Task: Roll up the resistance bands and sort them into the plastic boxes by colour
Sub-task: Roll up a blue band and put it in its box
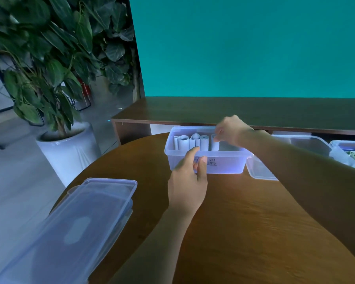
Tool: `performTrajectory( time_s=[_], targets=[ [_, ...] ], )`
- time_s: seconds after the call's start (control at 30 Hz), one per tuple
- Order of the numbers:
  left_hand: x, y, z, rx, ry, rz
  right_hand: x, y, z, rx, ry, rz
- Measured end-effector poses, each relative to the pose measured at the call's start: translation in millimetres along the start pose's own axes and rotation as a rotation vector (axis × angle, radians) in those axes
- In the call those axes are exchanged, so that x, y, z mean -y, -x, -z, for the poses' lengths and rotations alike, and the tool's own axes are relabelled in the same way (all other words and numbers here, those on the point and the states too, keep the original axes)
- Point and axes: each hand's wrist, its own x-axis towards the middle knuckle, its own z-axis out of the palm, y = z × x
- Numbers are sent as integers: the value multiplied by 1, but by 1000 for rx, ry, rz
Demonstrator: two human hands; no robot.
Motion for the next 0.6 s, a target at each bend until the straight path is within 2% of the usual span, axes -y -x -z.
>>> performTrajectory(
  time_s=[0.6],
  targets=[
    [0, -1, 1, 38, -19, -34, 14, 5, 2, -19, -17, -5]
  ],
)
